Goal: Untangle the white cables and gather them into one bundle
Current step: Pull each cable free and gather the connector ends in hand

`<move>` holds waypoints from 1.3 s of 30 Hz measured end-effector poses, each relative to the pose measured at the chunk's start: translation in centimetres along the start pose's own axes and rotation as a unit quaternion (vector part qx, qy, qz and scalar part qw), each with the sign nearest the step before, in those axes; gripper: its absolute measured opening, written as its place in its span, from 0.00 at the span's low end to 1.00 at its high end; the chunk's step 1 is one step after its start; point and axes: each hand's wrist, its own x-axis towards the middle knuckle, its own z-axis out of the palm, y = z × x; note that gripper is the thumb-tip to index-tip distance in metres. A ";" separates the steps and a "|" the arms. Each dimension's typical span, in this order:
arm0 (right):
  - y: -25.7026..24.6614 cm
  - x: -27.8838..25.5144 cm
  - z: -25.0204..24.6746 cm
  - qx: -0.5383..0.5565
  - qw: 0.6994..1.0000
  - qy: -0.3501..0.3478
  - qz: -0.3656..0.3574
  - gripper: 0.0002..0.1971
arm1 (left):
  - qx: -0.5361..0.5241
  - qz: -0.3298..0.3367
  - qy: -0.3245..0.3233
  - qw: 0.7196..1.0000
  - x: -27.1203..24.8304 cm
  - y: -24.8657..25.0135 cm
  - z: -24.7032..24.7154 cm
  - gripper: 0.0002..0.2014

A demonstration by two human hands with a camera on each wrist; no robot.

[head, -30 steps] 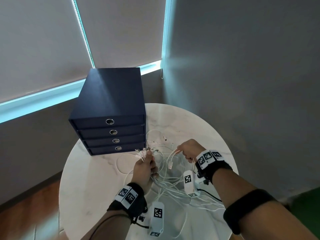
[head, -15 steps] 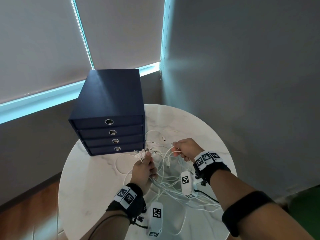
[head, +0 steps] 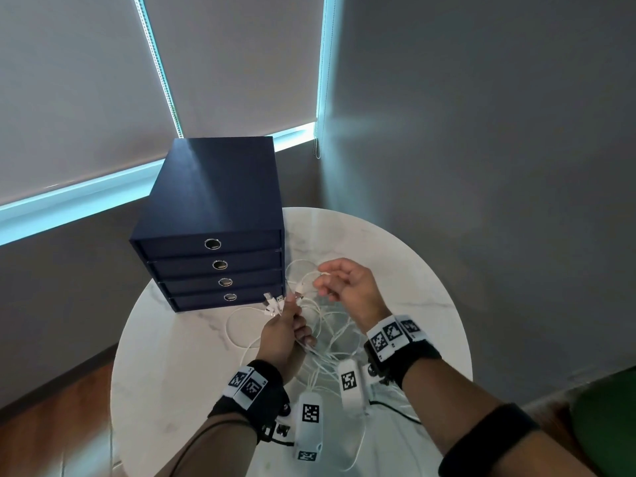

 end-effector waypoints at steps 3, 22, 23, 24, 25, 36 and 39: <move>1.5 -1.4 1.6 -0.034 0.997 -0.064 0.011 0.09 | -0.004 0.010 -0.014 1.000 0.6 0.0 -0.1 0.20; 7.5 -3.1 -3.8 -0.175 0.979 -0.081 0.072 0.07 | -0.123 0.018 0.037 0.992 2.4 1.0 -1.6 0.17; 7.7 -3.0 -4.5 -0.214 0.971 -0.074 0.071 0.09 | -0.119 0.026 0.037 0.992 2.3 1.0 -1.6 0.18; 8.1 -2.8 -5.3 -0.256 0.962 -0.064 0.068 0.11 | -0.114 0.034 0.039 0.992 2.2 1.0 -1.6 0.19; 8.5 -2.7 -6.1 -0.300 0.950 -0.050 0.070 0.12 | -0.110 0.041 0.042 0.992 2.0 1.1 -1.7 0.19; 4.3 -0.4 -8.0 -0.147 0.983 0.097 0.060 0.04 | 0.061 0.073 0.016 0.995 0.8 2.5 -2.2 0.18; 2.1 -0.7 -4.9 -0.065 0.997 0.021 0.045 0.06 | 0.112 0.079 0.009 0.990 0.5 2.1 -1.1 0.15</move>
